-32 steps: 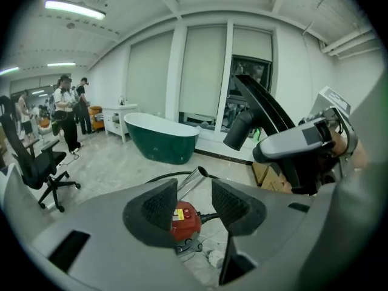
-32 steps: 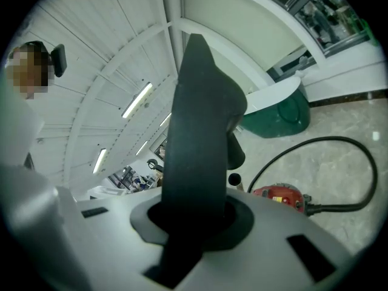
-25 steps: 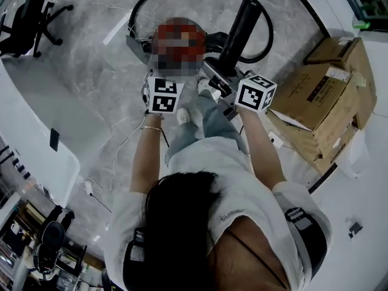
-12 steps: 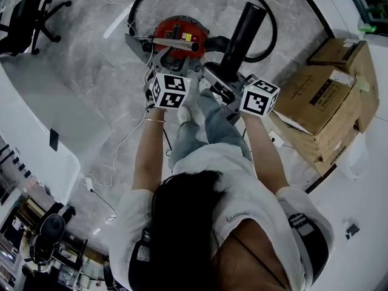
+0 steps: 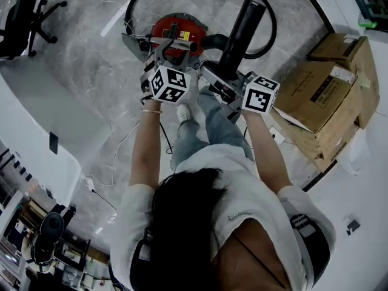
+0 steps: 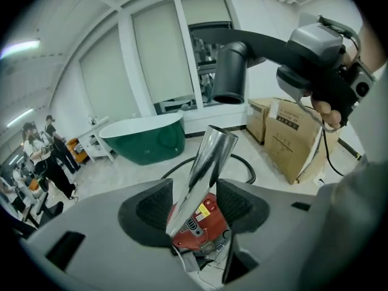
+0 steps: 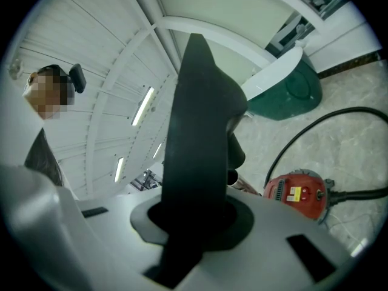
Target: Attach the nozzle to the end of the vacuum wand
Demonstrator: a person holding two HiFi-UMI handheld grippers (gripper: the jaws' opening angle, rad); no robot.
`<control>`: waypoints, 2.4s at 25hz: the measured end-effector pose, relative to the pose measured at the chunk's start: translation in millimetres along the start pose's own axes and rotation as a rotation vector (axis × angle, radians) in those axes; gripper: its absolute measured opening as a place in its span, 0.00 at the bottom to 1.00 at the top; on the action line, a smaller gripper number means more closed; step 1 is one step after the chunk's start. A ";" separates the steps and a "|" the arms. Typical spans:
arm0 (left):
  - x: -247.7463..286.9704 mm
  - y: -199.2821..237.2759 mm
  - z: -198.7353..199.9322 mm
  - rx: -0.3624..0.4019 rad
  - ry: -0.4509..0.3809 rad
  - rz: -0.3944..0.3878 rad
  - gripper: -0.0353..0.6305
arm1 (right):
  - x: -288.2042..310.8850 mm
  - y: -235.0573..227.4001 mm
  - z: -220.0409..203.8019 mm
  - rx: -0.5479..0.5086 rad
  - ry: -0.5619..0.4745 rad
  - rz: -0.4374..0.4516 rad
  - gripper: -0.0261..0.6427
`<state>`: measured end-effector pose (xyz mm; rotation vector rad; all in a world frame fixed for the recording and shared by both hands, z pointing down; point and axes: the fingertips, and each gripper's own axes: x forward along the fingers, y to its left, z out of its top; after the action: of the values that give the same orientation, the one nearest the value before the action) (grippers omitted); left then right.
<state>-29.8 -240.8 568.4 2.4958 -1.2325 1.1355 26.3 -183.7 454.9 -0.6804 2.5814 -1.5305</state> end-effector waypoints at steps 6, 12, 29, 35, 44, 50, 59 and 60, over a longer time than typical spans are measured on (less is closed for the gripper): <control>11.0 0.9 -0.3 -0.005 -0.031 -0.031 0.37 | 0.7 -3.7 1.9 0.022 -0.009 0.016 0.16; 20.6 1.2 -1.3 0.006 -0.044 -0.030 0.36 | 6.0 -5.6 -2.3 0.060 0.000 0.057 0.16; 21.0 0.2 -0.9 -0.017 -0.110 -0.092 0.34 | 14.0 -12.4 -7.7 0.194 -0.004 0.150 0.16; 22.1 -0.1 0.2 -0.029 -0.121 -0.107 0.34 | 16.7 -9.9 -11.2 0.216 0.012 0.193 0.16; 23.7 -1.9 -1.4 -0.057 -0.118 -0.143 0.35 | 18.2 -8.4 -22.6 0.179 0.069 0.179 0.15; 21.9 -2.0 -1.4 -0.055 -0.111 -0.157 0.35 | 22.4 -6.1 -33.1 0.114 0.122 0.139 0.15; 20.9 -3.2 -4.8 -0.064 -0.096 -0.176 0.35 | 26.1 -9.0 -45.5 0.004 0.161 0.080 0.15; 21.0 -2.9 -4.6 -0.065 -0.095 -0.180 0.35 | 26.7 -9.7 -46.0 -0.012 0.163 0.071 0.15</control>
<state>-22.3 -250.1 586.5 2.5770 -1.0227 0.9290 -7.1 -160.7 490.7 -0.4779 2.7002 -1.6126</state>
